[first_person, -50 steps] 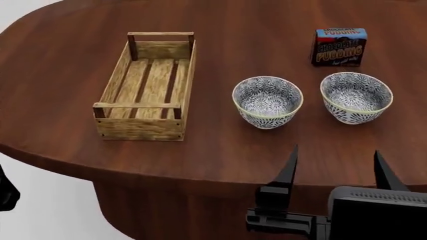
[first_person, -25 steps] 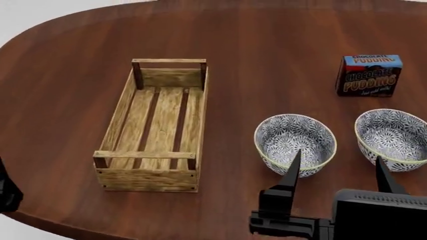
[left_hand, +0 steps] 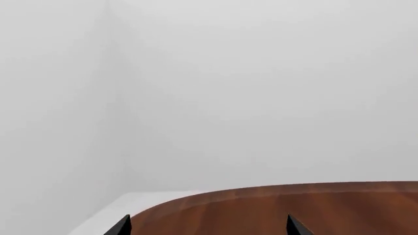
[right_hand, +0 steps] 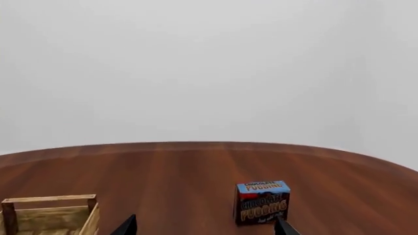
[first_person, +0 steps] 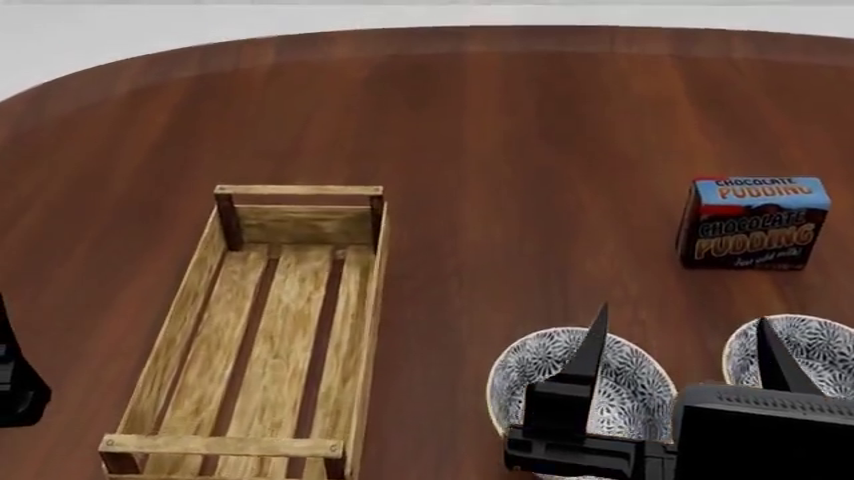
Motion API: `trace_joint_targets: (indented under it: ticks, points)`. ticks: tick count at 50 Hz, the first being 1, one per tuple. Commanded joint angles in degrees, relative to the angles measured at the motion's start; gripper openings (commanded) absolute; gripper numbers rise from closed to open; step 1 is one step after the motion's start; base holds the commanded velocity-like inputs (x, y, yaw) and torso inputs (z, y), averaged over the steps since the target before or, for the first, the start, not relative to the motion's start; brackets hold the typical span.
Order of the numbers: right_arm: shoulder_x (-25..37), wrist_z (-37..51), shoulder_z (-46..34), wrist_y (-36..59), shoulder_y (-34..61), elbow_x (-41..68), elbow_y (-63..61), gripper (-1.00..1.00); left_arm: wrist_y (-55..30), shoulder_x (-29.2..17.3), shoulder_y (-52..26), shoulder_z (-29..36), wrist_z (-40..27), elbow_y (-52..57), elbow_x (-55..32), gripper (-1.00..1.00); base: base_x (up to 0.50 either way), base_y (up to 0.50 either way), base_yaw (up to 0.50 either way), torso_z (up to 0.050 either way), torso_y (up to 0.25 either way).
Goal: Stack the left bowl on the right bowl and place them in the tray.
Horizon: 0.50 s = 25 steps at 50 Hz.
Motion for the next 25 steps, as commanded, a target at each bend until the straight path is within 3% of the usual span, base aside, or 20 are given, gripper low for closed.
trace_joint_targets:
  ticks: [1,18,25]
  points:
    - [0.4,0.2,0.1,-0.5,-0.4,0.4,0.2,1.00,0.0,-0.1,0.0,-0.3,-0.3,0.4,-0.7,1.00,0.50,-0.07,0.00,0.000,0.000]
    - [0.7,0.8,-0.8,-0.9,-0.5,0.8,1.0,1.00,0.3,-0.3,-0.2,-0.3,-1.1,0.0,-1.2,1.00,0.50,-0.03,0.00,0.000,0.001]
    - [1.1,1.0,-1.2,-0.8,-0.4,0.8,1.4,1.00,0.4,-0.4,-0.5,0.0,-1.4,-0.4,-1.3,1.00,-0.01,0.00,0.00,0.000,0.000]
